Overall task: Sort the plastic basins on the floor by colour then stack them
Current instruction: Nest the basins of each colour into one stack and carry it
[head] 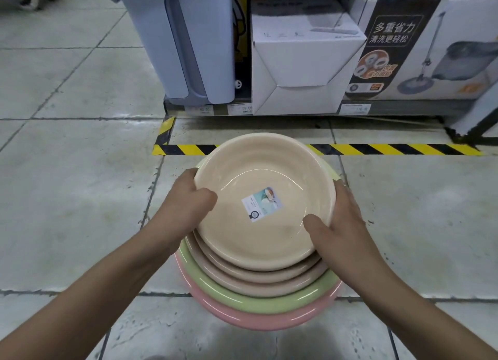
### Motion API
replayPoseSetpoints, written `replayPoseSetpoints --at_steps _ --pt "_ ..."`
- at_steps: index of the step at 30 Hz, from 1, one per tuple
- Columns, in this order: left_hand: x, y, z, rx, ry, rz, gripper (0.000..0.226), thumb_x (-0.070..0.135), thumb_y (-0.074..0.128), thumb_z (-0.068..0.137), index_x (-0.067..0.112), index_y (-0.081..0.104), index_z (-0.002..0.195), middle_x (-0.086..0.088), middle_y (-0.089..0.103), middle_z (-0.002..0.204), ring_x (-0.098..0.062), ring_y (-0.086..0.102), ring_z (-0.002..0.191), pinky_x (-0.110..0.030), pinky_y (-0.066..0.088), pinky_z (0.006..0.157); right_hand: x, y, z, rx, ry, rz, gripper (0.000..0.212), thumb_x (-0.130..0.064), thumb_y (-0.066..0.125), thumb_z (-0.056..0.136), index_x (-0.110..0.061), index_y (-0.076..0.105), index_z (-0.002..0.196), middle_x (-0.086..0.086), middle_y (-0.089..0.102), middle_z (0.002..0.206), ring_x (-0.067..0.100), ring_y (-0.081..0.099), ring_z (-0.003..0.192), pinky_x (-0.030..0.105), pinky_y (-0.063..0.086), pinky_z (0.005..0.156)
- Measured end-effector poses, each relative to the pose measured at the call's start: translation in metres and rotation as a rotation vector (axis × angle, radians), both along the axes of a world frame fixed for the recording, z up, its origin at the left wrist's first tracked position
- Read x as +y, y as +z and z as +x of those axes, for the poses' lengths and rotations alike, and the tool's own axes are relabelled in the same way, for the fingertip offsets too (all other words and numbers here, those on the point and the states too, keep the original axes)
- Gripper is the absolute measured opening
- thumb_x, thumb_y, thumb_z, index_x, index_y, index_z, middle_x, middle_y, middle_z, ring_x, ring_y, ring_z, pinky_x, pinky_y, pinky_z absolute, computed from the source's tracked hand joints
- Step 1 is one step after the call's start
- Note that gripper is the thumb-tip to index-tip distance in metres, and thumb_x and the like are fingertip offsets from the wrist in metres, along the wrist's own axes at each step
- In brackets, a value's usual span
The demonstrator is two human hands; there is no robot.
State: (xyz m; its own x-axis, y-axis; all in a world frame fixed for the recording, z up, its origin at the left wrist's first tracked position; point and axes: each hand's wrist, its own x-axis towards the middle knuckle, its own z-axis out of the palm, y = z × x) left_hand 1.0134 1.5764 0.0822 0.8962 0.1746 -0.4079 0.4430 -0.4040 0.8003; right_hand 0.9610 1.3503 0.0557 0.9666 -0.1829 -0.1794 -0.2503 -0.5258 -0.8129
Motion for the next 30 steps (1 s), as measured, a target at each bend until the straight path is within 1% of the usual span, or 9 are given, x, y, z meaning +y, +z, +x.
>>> replayPoseSetpoints --at_steps 2,5,7,9,12,15,20,24,30 --pt "0.001 -0.006 0.001 -0.014 -0.016 -0.016 0.038 -0.003 0.050 0.083 0.019 0.055 0.114 0.002 0.059 0.089 -0.012 0.056 0.074 -0.026 0.039 0.056 0.000 -0.001 0.000 -0.015 0.028 0.017 0.086 -0.052 0.043 0.060 -0.034 0.033 0.144 -0.005 0.042 0.146 0.020 0.034 0.141 0.054 0.033 0.113" --pt "0.006 -0.007 -0.001 -0.028 -0.037 -0.069 0.039 0.003 0.054 0.087 0.024 0.054 0.121 0.006 0.062 0.096 -0.011 0.059 0.082 -0.027 0.043 0.061 -0.007 0.005 0.003 -0.038 -0.010 0.162 0.060 -0.053 0.048 0.075 -0.042 0.046 0.133 -0.016 0.055 0.132 0.012 0.047 0.130 0.044 0.039 0.108" --pt "0.017 -0.010 -0.002 -0.036 0.019 -0.127 0.041 0.033 0.058 0.091 0.030 0.053 0.132 0.008 0.063 0.118 -0.012 0.061 0.104 -0.031 0.048 0.082 -0.019 0.009 0.010 -0.063 -0.157 0.315 0.043 -0.053 0.050 0.090 -0.043 0.052 0.132 -0.022 0.057 0.127 0.007 0.050 0.124 0.035 0.038 0.105" --pt "0.030 -0.018 -0.005 -0.056 0.094 -0.166 0.060 0.068 0.052 0.080 0.037 0.055 0.131 0.012 0.055 0.137 -0.010 0.051 0.127 -0.041 0.038 0.108 -0.036 0.008 0.016 -0.083 -0.288 0.375 0.040 -0.053 0.046 0.098 -0.041 0.050 0.135 -0.021 0.052 0.130 0.003 0.048 0.121 0.035 0.035 0.107" --pt "0.040 -0.038 -0.018 -0.025 0.144 -0.198 0.070 0.084 0.047 0.070 0.043 0.059 0.125 0.016 0.058 0.136 -0.010 0.051 0.129 -0.049 0.035 0.113 -0.050 -0.009 0.015 -0.051 -0.321 0.364 0.049 -0.056 0.048 0.096 -0.035 0.047 0.141 -0.019 0.050 0.134 0.000 0.048 0.120 0.034 0.036 0.107" --pt "0.040 -0.059 -0.028 -0.013 0.143 -0.211 0.053 0.073 0.050 0.081 0.041 0.065 0.120 0.013 0.070 0.119 -0.013 0.063 0.115 -0.047 0.045 0.104 -0.047 -0.031 0.005 0.021 -0.260 0.383 0.055 -0.059 0.052 0.092 -0.039 0.045 0.142 -0.015 0.050 0.142 0.008 0.046 0.131 0.034 0.037 0.102" --pt "0.040 -0.069 -0.028 -0.024 0.152 -0.280 0.032 0.051 0.050 0.096 0.033 0.071 0.114 0.007 0.076 0.106 -0.015 0.071 0.099 -0.040 0.052 0.088 -0.043 -0.044 -0.002 0.015 -0.155 0.462 0.024 -0.058 0.058 0.090 -0.054 0.064 0.112 -0.017 0.069 0.118 0.003 0.065 0.110 0.039 0.048 0.099" --pt "0.043 -0.076 -0.024 -0.067 0.109 -0.297 0.033 0.047 0.045 0.099 0.030 0.070 0.114 0.000 0.075 0.107 -0.020 0.072 0.098 -0.042 0.052 0.086 -0.046 -0.049 0.000 0.010 -0.133 0.487 0.045 -0.068 0.054 0.082 -0.047 0.062 0.121 -0.008 0.066 0.126 0.014 0.063 0.116 0.050 0.046 0.104" --pt "0.042 -0.085 -0.018 -0.099 0.181 -0.376 0.030 0.040 0.048 0.099 0.025 0.072 0.110 -0.006 0.076 0.105 -0.025 0.072 0.095 -0.041 0.052 0.079 -0.045 -0.058 0.007 -0.023 -0.142 0.510 0.054 -0.070 0.053 0.079 -0.041 0.062 0.124 -0.006 0.068 0.124 0.017 0.064 0.115 0.054 0.045 0.104"
